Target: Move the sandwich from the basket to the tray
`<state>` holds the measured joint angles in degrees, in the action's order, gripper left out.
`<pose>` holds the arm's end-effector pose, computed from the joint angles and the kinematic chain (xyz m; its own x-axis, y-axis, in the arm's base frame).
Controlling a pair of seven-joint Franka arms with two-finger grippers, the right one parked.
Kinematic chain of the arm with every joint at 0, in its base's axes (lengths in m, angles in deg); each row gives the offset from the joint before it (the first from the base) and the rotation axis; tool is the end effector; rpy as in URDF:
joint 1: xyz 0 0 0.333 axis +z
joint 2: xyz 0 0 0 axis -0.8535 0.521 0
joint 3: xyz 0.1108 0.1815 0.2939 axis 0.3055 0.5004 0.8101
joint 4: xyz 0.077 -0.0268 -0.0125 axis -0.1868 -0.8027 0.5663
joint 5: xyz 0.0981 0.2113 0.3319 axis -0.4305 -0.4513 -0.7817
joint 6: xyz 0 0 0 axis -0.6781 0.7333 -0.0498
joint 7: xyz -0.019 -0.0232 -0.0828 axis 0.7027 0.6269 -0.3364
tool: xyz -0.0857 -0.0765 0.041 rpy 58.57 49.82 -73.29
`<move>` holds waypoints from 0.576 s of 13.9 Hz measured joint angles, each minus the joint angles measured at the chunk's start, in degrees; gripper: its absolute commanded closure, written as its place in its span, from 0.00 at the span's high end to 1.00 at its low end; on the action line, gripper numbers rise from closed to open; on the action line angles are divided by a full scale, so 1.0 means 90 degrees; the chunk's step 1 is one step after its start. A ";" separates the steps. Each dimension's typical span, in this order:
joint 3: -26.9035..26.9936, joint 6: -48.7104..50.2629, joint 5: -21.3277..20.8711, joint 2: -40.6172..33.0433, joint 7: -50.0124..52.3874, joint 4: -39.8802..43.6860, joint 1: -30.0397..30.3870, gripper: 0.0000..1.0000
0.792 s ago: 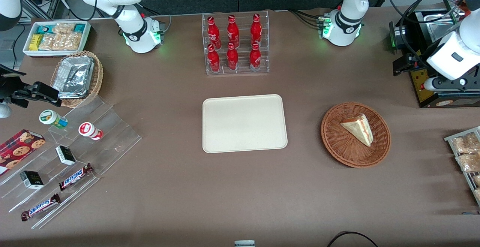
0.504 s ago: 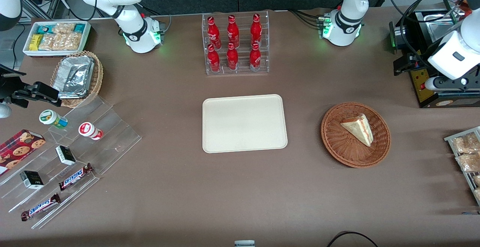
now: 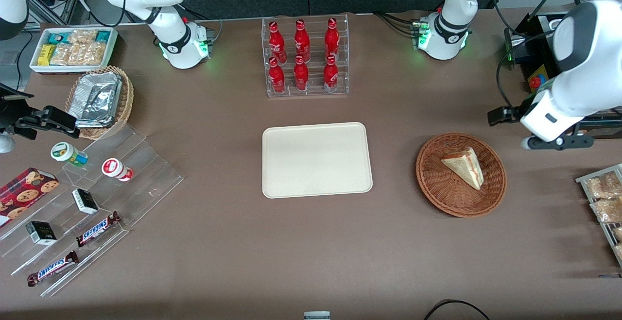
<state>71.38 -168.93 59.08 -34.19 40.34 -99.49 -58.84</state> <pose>0.5568 -0.0343 0.5045 0.9795 0.0622 -0.1914 0.0536 -0.9973 -0.0497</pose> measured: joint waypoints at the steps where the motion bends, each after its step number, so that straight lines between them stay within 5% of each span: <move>1: 0.0000 -0.0364 0.0000 0.0001 0.0205 -0.0267 0.0000 1.00; 8: 0.0000 -0.2658 0.0000 0.0008 0.2041 -0.1752 0.0000 1.00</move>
<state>71.38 -192.85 59.08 -34.12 58.71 -115.26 -58.84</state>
